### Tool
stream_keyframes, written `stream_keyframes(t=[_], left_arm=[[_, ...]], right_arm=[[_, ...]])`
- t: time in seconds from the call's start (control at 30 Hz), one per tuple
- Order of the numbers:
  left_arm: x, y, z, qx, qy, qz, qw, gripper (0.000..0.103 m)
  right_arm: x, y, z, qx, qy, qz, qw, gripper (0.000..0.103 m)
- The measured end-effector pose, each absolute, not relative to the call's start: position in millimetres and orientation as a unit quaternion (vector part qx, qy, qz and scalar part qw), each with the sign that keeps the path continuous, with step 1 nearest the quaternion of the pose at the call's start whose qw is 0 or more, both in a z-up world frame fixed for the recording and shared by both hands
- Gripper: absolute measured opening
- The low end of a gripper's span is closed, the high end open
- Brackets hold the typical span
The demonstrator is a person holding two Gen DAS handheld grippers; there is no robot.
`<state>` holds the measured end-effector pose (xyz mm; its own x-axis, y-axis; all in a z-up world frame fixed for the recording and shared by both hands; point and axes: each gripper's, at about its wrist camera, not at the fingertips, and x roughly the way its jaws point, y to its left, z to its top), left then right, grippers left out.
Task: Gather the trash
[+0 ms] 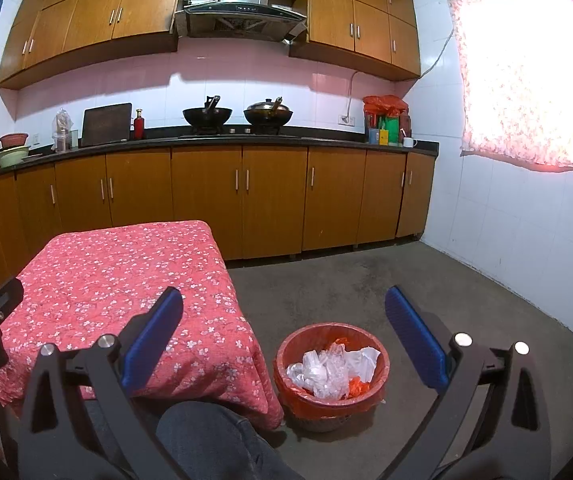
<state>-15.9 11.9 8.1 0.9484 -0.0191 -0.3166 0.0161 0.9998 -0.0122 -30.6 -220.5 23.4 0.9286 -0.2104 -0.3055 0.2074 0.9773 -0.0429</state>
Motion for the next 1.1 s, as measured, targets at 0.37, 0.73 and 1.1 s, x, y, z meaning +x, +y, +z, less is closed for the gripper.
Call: stream_keyframes(t=[0.37,0.73,1.1], left_arm=[[-16.9,11.2,5.9,-0.006,0.163,-0.012,0.987,0.101],[-17.6,10.0,5.8,-0.006,0.164,-0.013,0.986,0.101],[-18.3,8.6,6.5,-0.007,0.164,-0.012,0.986,0.101]], right_arm=[[-30.8,-220.8,22.3,-0.003,0.157,-0.106,0.982,0.099],[-30.8,-217.9,19.9,0.0,0.158,-0.107,0.982,0.099],[-30.7,-217.1,18.8,0.001,0.159,-0.107,0.981,0.099]])
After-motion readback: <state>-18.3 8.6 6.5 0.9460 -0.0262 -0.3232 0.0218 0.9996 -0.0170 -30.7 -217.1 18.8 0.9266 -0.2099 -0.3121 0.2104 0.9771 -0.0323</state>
